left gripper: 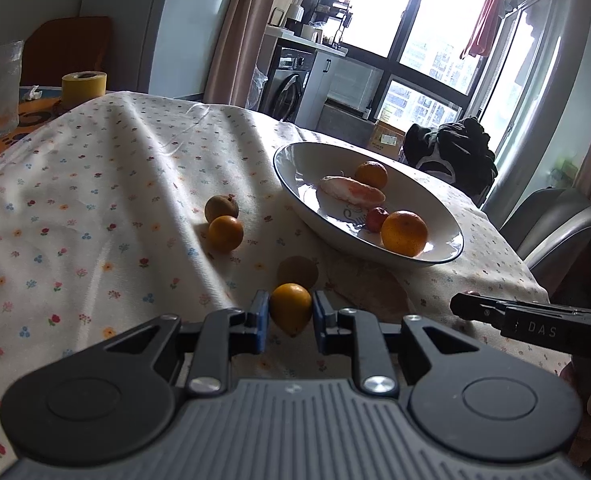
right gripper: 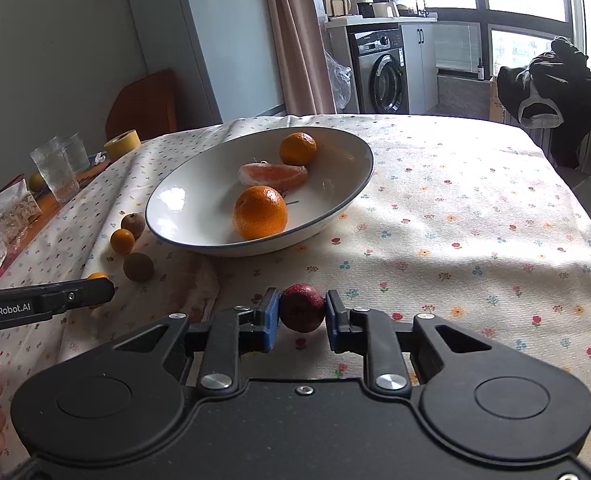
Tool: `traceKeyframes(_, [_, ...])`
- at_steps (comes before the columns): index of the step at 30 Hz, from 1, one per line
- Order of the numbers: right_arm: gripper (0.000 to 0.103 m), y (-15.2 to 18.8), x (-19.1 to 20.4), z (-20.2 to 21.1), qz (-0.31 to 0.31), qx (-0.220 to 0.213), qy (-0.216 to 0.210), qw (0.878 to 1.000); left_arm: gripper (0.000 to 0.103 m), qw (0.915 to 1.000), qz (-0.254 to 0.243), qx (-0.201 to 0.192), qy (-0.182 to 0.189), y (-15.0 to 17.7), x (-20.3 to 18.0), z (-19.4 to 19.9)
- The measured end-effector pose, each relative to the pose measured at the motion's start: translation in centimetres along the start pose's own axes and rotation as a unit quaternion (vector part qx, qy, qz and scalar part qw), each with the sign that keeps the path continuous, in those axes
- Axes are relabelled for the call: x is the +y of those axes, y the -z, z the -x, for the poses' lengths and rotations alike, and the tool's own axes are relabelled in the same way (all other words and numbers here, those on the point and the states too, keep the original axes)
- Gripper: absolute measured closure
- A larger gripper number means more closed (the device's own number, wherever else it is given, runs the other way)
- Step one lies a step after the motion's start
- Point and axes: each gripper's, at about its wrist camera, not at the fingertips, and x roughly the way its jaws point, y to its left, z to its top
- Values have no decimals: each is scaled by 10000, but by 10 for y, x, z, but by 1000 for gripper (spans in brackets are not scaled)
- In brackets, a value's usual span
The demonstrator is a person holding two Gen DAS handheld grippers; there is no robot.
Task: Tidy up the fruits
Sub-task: 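Carry both fruits into the bowl and open left and right grippers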
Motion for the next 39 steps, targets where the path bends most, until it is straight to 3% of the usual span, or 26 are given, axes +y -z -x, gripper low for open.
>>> traceKeyframes(19, [80, -13, 11, 27, 88, -292, -79, 9995, 82, 9994, 28, -337, 59, -10, -2, 30])
traceKeyframes(39, [80, -31, 15, 28, 136, -561, -166, 9982, 82, 9987, 20, -495, 104, -24, -7, 31])
